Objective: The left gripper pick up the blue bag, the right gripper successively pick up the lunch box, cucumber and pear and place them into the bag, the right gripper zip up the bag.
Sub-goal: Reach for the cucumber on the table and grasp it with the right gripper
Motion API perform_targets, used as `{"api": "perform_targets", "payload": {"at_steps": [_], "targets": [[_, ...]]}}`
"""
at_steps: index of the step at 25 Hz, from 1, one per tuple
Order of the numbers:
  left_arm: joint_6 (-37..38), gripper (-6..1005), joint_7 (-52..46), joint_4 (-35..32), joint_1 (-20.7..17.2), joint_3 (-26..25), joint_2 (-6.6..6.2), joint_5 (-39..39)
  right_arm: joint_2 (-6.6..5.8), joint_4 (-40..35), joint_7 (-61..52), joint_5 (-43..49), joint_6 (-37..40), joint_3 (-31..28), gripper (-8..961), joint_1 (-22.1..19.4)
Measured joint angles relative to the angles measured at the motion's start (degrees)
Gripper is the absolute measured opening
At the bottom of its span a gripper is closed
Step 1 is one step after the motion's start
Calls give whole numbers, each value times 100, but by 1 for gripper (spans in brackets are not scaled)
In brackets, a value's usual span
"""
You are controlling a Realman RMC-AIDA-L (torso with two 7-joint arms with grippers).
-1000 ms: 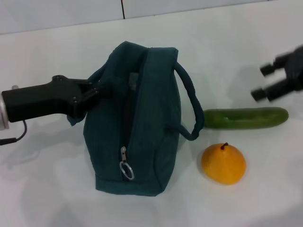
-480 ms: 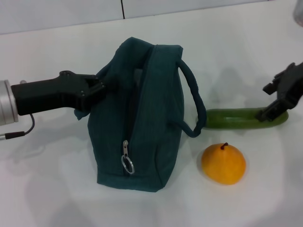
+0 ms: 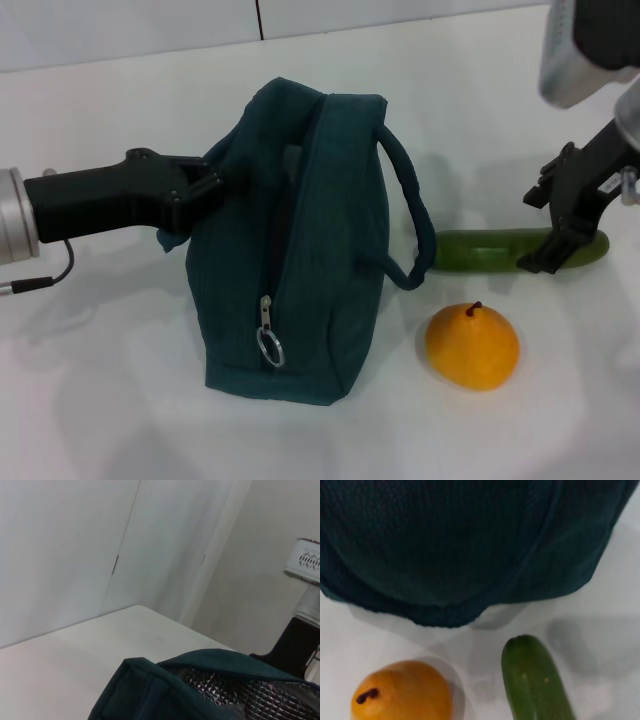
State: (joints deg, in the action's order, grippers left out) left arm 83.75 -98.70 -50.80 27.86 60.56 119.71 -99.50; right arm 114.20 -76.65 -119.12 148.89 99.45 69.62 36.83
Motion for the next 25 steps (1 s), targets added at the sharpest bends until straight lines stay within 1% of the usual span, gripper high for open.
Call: {"api": "perform_targets", "payload": {"at_steps": [2,3,7,13,21,25], "targets": [[0,46,0,0,0,0,0,2,8,192,10,123,-85,128,873,100],[0,46,0,0,0,0,0,2,58,339,11,305,-125,198,873,193],[0,46,0,0,6,-1,0,7,100,440,12,481,-265,404,873,237],[0,46,0,0,9,-3,0,12,102,561,12,568,-574,739,872,262],[0,46,0,-1,-12,-32,0,27,108,935,17,603,-898,994,873,348],[-1,46,0,-1,-17,-35,0,28,110,993,21,601,-922,1068,874,370]]}}
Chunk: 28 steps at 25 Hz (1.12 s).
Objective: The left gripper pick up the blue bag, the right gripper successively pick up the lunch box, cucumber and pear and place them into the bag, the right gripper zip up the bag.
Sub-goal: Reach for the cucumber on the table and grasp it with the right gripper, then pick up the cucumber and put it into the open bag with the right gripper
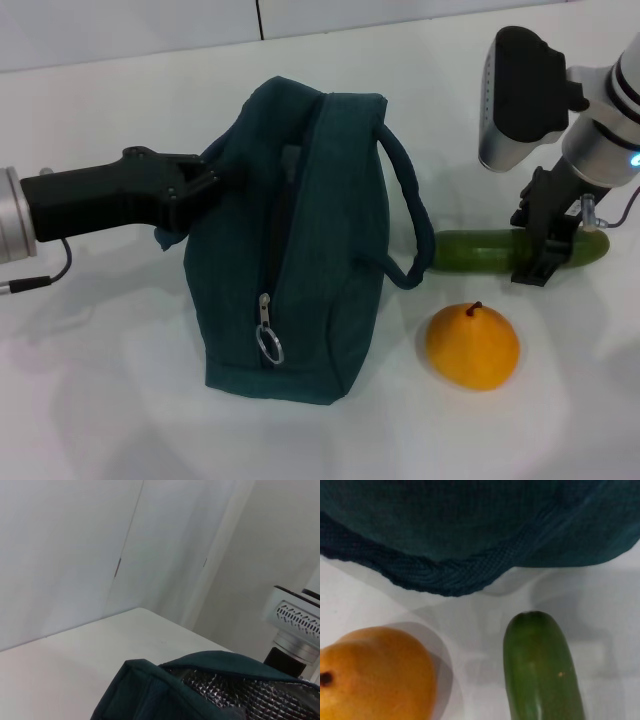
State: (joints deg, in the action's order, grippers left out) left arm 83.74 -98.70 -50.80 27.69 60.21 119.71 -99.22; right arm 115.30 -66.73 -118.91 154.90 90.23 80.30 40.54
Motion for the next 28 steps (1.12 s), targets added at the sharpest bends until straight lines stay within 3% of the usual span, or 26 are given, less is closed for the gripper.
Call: {"api": "perform_targets", "payload": {"at_steps": [12,16,23,28], "targets": [[-8,46,0,-1,1,-1,0,1,1,-74,0,-6,-144,-21,559,-63],[-8,46,0,-6,-36,-1,0,65,-5,-317,0,-36,-140,-184,560,-197],[-9,46,77,-6,-118,0,0,187,2,-936,283,-389,-330,-1300,561,-765],[-8,46,308,-3,-216,-1,0,427,17,-1049,287,-1565,-657,-2068,562,-1084]]}}
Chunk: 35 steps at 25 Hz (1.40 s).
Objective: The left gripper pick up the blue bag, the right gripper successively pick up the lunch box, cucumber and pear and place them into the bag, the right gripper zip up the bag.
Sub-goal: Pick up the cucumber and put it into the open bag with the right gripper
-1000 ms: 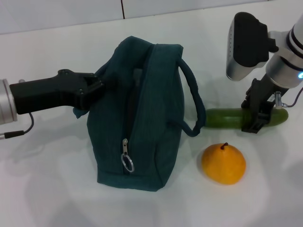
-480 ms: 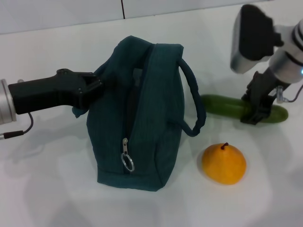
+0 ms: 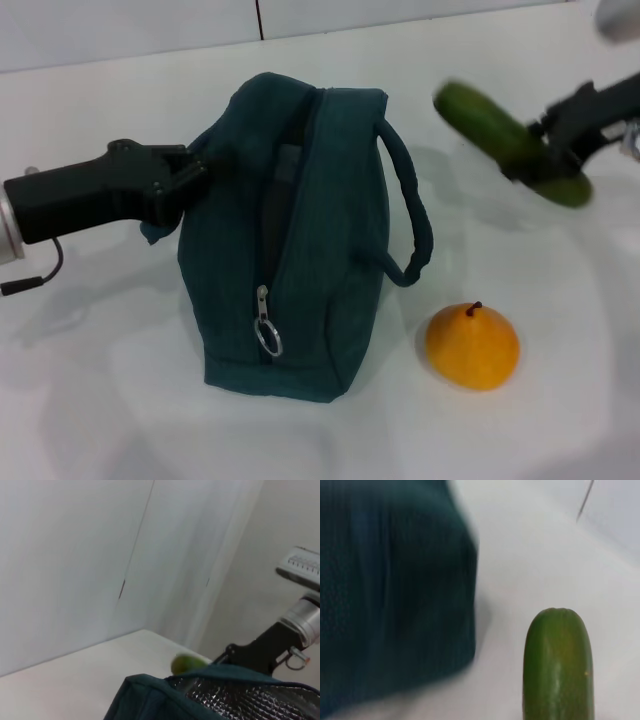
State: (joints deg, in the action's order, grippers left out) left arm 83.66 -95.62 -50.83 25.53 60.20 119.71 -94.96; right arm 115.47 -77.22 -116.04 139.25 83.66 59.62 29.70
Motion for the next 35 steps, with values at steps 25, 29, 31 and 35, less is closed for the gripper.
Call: {"api": "perform_targets", "payload": {"at_steps": [25,29,31,35], "targets": [[57,46,535,155,-128,151,17,380,-29,2307,3018,-5944,413,-74,566,369],[46,46,551,227,-110,206,18,377,-39,3006,3233,-5927,505,-34,567,747],[43,46,578,231,-102,250,17,376,-21,3216,3350,-5927,563,14,567,808],[34,46,599,232,-100,304,18,385,-8,3393,3607,-5928,565,367,567,813]]}}
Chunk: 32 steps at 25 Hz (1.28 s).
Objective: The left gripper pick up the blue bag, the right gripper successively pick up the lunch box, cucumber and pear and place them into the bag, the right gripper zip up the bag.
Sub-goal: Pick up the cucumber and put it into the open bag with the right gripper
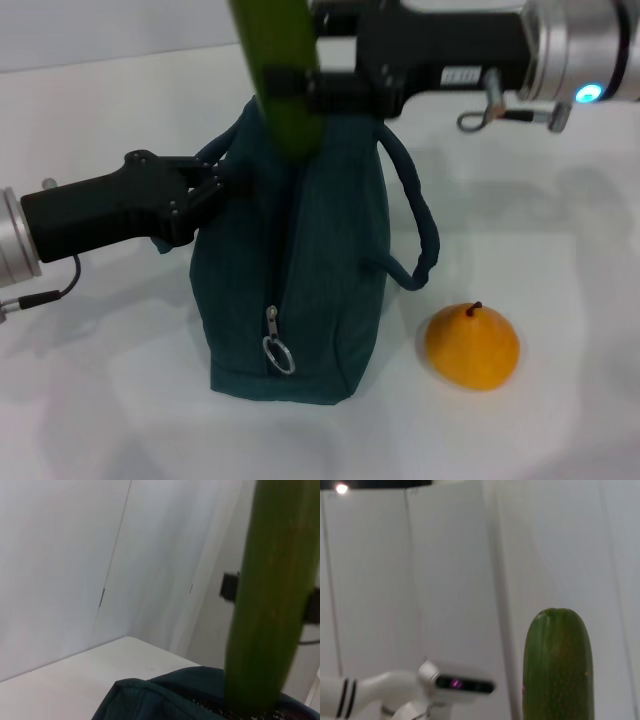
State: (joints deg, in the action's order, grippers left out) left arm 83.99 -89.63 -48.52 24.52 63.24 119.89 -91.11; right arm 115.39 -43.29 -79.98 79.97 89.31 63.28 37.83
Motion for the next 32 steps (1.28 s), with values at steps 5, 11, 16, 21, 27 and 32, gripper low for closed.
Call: {"api": "perform_targets", "payload": {"at_steps": [5,11,16,21,27,32], "targets": [[12,46,24,-18,-25,0,0,1,18,189,165,-32,-6,280,568,-41],[20,46,95,-39,-64,-28,-8,19,23,395,334,-47,37,307,569,-131],[21,46,148,-51,-113,-82,-24,114,13,368,341,-59,135,295,570,-366],[15,46,156,-62,-114,-85,-42,119,8,369,455,-50,270,308,571,-680],[-11,46,163,-70,-64,-84,-49,88,45,626,903,-68,321,309,572,-798],[-19,46,285,-71,-23,-84,-55,77,73,842,1112,-167,296,333,573,-750]]}}
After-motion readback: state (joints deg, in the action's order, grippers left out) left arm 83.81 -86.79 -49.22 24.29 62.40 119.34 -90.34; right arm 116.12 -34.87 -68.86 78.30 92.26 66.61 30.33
